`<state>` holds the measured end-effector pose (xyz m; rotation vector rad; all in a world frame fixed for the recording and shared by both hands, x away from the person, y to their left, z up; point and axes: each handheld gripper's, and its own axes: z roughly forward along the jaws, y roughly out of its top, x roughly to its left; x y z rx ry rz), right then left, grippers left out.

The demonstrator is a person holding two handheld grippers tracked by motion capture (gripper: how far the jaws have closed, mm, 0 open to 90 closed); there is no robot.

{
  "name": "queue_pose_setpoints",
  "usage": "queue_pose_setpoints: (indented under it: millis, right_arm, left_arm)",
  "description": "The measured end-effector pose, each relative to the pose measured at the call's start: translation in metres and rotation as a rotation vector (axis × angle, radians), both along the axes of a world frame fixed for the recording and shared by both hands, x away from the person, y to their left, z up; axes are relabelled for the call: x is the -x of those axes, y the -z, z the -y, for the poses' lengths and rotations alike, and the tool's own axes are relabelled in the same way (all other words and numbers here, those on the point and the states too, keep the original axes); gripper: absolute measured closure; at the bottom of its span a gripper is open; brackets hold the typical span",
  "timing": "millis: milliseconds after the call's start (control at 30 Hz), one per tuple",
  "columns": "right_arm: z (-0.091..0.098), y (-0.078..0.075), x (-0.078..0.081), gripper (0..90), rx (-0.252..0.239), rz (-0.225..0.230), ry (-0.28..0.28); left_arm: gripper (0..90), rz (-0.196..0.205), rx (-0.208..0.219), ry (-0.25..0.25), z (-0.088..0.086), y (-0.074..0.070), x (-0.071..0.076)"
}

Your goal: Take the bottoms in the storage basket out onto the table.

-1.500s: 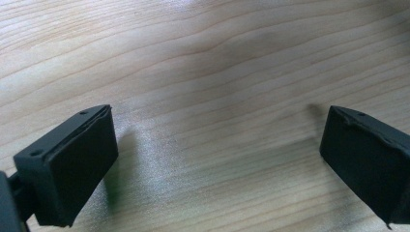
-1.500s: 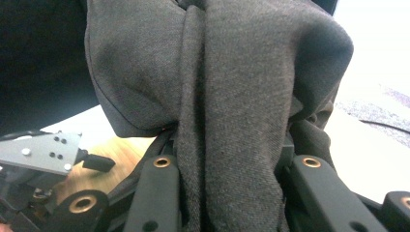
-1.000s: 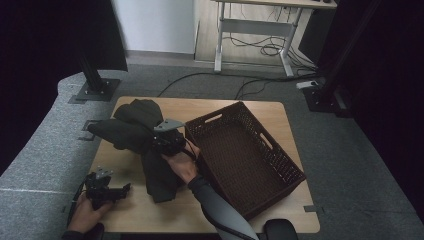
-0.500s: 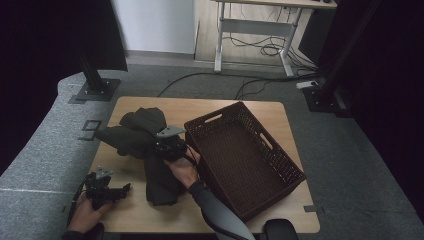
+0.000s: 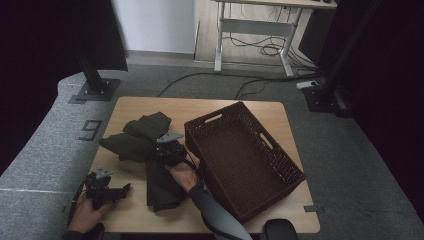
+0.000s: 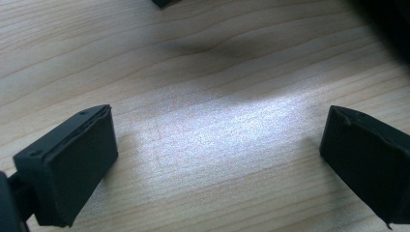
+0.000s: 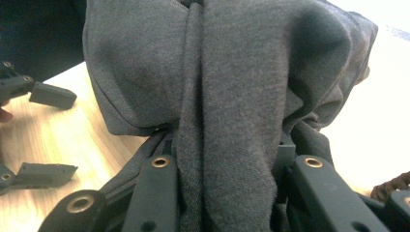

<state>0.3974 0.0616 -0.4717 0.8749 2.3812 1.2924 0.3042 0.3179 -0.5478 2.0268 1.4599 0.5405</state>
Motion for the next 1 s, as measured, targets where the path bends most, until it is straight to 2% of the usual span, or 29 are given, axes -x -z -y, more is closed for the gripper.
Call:
queue_pose_setpoints:
  millis: [367,500,533,767,900,933,1000]
  right_arm:
    - [0.000,0.020,-0.003,62.2,0.049,-0.044,0.007]
    - [0.001,0.027,-0.004,58.2,0.066,-0.065,0.006]
    - [0.001,0.029,-0.005,54.6,0.070,-0.075,0.004]
    - [0.001,0.024,-0.005,43.7,0.078,-0.077,-0.017]
    - [0.002,0.019,-0.004,38.0,0.063,-0.079,-0.030]
    - [0.003,0.015,-0.003,34.0,0.059,-0.062,-0.031]
    - [0.005,0.011,-0.001,32.8,0.066,-0.048,-0.027]
  left_arm:
    - [0.0,0.000,-0.001,0.000,0.000,0.000,0.000]
    - [0.0,0.001,-0.002,0.001,0.000,0.000,0.000]
    - [0.0,0.001,-0.002,0.001,0.000,0.000,0.000]
    - [0.0,0.000,-0.001,-0.001,0.000,0.000,0.000]
    - [0.0,0.000,-0.002,0.001,0.000,0.000,0.000]
    - [0.0,0.000,-0.002,0.001,0.000,0.000,0.000]
    - [0.0,0.000,-0.002,0.000,0.000,0.000,0.000]
